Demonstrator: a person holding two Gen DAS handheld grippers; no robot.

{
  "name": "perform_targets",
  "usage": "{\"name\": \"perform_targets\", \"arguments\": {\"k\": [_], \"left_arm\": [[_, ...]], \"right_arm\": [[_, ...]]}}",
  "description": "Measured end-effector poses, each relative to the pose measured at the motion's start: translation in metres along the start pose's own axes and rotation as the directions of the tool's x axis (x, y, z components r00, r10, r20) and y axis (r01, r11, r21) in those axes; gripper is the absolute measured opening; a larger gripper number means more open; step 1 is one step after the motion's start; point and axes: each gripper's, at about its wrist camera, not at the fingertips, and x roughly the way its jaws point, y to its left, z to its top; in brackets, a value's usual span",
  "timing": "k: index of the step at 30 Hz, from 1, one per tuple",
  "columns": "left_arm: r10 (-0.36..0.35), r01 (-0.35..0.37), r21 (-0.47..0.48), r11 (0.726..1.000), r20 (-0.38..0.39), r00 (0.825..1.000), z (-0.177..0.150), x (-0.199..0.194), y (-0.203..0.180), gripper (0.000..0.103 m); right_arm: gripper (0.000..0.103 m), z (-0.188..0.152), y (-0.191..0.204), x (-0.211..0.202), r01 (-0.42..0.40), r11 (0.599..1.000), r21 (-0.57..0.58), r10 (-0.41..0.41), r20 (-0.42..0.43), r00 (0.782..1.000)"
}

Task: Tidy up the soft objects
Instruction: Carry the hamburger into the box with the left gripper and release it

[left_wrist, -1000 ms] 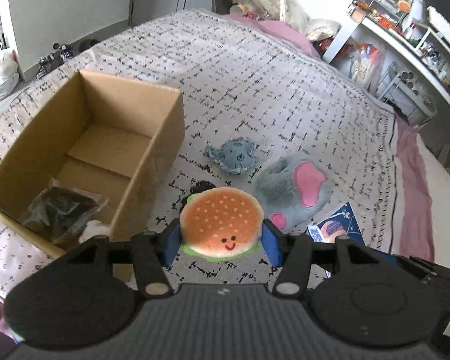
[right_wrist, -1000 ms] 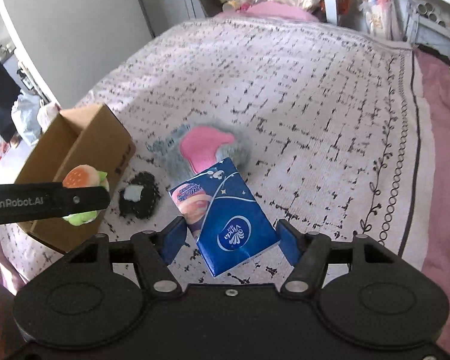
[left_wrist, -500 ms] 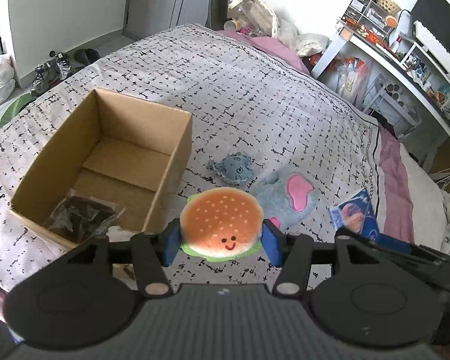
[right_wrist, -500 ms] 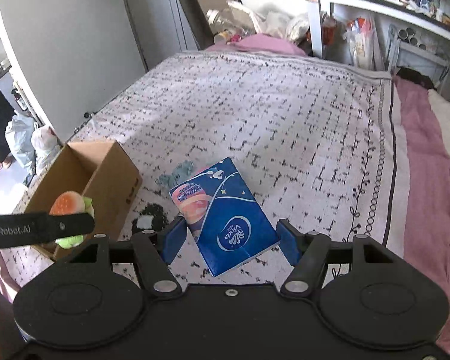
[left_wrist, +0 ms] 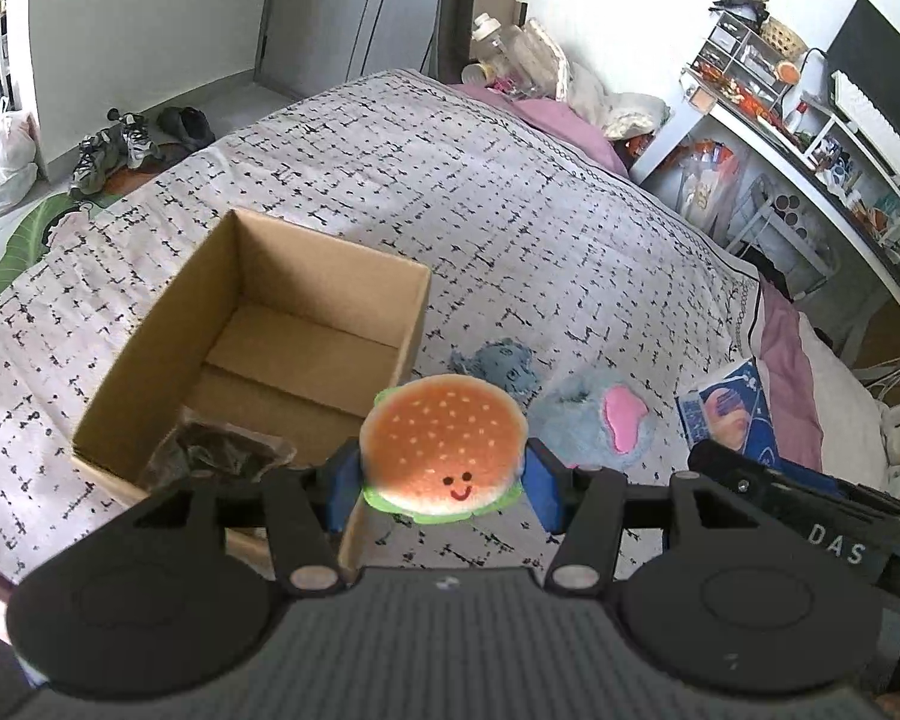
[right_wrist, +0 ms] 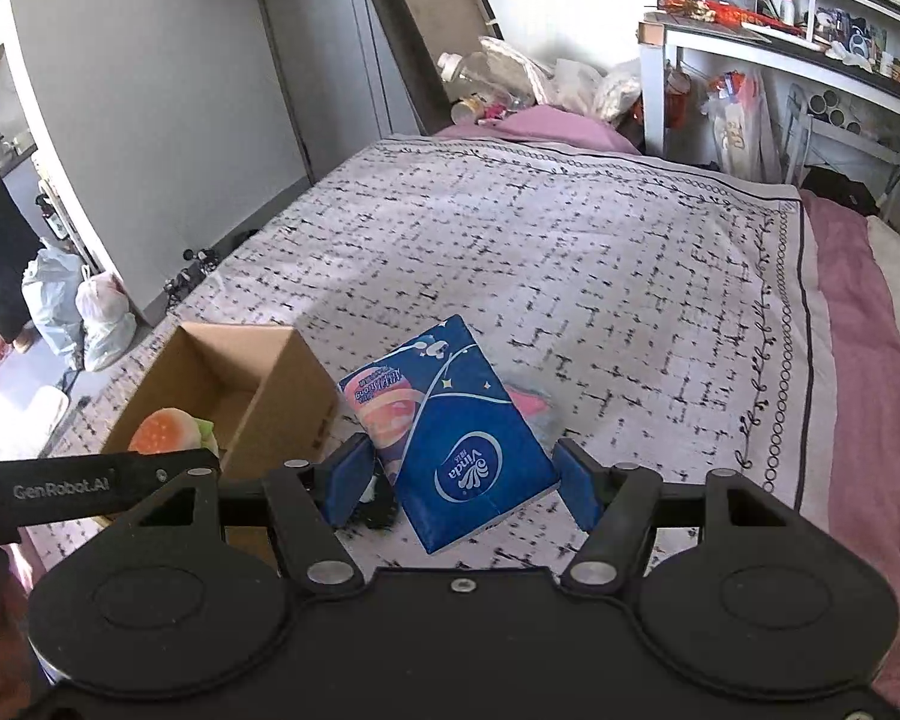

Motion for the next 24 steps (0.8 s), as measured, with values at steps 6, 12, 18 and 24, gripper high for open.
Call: {"name": "perform_targets", "arguments": {"k": [6, 12, 18, 24], "left_arm": [[0.004, -0.003, -0.016, 1.000, 0.012, 1.000, 0.010, -0.001, 0.016, 0.056], [0.017, -0.017, -0.041, 0.999, 0.016, 1.000, 0.018, 0.002, 0.037, 0.056], [0.038, -0.037, -0.063, 0.997, 0.004, 0.999, 0.026, 0.010, 0.061, 0.056], [0.050, -0.051, -0.083, 0.995, -0.018, 0.999, 0.034, 0.021, 0.082, 0.056]], "right_arm": [[0.064, 0.008, 0.019, -0.002, -0.013, 1.000, -0.009, 0.013, 0.008, 1.000], [0.064, 0.012, 0.038, 0.005, -0.022, 0.999, -0.026, 0.022, -0.005, 1.000], [0.064, 0.016, 0.058, 0.015, -0.029, 0.999, -0.044, 0.028, -0.023, 0.999], [0.064, 0.022, 0.079, 0.026, -0.036, 0.998, -0.060, 0.033, -0.041, 0.999]]}}
